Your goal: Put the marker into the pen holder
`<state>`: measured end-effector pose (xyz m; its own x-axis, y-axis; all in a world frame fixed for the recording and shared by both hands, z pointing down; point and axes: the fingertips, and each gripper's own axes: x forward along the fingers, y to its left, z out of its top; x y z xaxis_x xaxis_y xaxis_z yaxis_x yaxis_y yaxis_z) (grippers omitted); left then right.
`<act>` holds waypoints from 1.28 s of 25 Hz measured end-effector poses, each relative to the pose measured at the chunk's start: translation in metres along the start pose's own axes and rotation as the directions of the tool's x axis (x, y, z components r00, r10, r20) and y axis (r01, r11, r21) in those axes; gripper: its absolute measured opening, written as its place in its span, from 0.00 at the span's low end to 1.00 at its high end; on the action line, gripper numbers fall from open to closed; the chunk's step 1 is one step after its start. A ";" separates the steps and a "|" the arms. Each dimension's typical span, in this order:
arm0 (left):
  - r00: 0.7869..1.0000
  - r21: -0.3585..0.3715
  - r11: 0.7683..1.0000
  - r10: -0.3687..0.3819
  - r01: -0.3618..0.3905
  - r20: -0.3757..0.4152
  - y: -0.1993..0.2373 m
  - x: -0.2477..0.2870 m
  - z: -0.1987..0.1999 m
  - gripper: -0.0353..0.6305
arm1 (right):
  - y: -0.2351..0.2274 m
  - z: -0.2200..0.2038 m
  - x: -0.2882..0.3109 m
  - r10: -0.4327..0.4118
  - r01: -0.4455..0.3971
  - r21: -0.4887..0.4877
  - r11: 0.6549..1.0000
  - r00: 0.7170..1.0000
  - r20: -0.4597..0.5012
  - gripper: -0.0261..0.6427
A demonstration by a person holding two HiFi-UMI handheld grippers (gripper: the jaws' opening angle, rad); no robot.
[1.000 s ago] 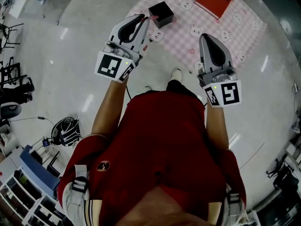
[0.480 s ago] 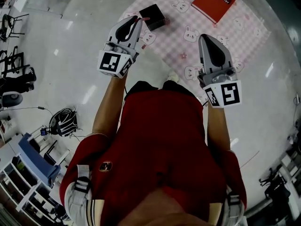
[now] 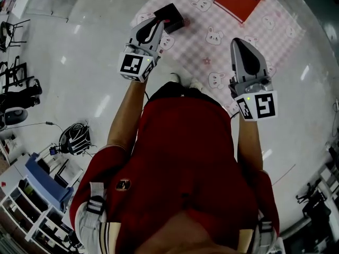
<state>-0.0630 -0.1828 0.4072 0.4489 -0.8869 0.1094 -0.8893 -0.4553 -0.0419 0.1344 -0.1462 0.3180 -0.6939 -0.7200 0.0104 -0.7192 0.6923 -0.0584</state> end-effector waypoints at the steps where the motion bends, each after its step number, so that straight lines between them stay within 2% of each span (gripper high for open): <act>1: 1.000 0.004 1.000 -0.005 0.005 -0.007 0.001 0.001 -0.004 0.12 | 0.001 0.000 0.000 -0.007 0.007 -0.001 1.000 1.000 -0.004 0.04; 16: 0.996 0.007 0.998 -0.061 0.062 -0.068 0.015 0.025 -0.062 0.12 | 0.006 -0.020 0.017 -0.073 0.071 -0.022 0.997 0.994 -0.086 0.04; 32: 0.983 0.017 0.990 -0.136 0.140 -0.120 0.013 0.043 -0.095 0.12 | 0.000 -0.031 0.023 -0.140 0.137 -0.031 0.990 0.983 -0.116 0.04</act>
<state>-0.0636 -0.2200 0.5060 0.5523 -0.8004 0.2329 -0.8164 -0.5759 -0.0433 0.1177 -0.1612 0.3489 -0.5858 -0.7992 0.1343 -0.8083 0.5882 -0.0253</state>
